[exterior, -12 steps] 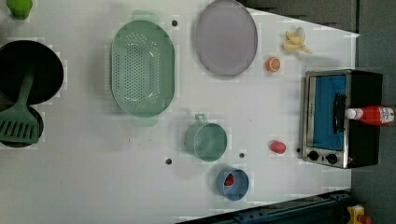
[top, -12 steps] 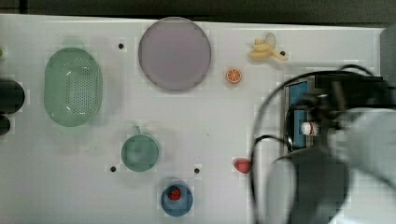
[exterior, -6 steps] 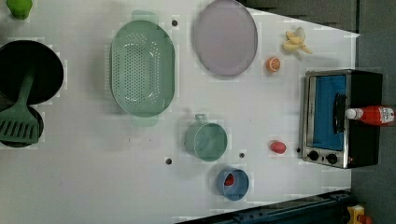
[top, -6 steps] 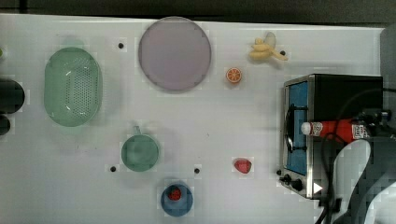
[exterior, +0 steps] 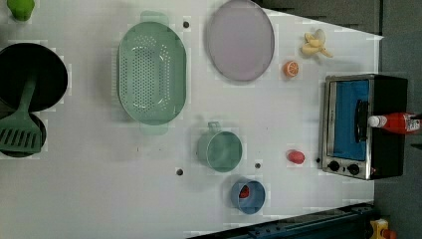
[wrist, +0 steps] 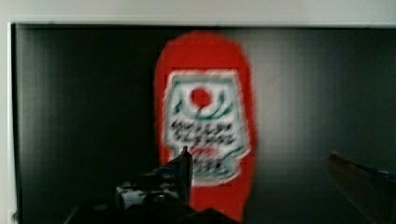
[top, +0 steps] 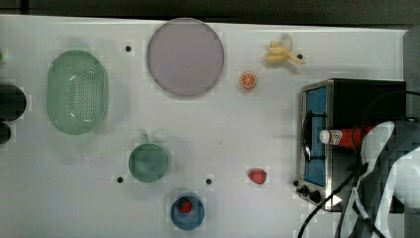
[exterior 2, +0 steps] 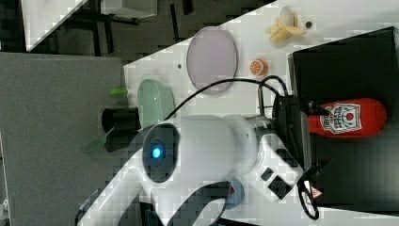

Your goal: Pick Ketchup from oven and place it on table.

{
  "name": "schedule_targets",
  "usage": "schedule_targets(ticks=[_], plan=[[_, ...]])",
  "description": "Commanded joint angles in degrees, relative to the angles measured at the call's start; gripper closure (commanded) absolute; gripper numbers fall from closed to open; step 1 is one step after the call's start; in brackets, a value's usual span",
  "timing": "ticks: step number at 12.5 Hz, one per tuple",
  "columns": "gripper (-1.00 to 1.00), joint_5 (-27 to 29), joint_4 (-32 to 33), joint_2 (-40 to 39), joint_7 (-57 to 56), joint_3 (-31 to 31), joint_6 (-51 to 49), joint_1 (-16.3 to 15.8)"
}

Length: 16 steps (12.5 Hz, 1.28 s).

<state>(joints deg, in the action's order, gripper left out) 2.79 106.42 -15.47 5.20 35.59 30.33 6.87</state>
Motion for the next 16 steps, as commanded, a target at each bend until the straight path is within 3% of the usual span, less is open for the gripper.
schedule_targets(ticks=[1,9,10,12,13,16], plan=[[-1.0,4.53,-0.94,-0.49,1.1,0.12,2.56,0.16],[-1.0,7.53,0.68,-5.54,1.01,0.01,8.41,1.05],[-0.92,8.12,1.02,-5.62,1.01,-0.02,8.8,1.05],[-0.43,8.28,1.36,-5.62,1.01,-0.06,9.57,0.98],[-0.27,8.27,1.21,-5.61,1.02,0.02,9.58,0.98],[-0.27,8.2,0.12,-5.0,1.01,0.03,9.42,0.82]])
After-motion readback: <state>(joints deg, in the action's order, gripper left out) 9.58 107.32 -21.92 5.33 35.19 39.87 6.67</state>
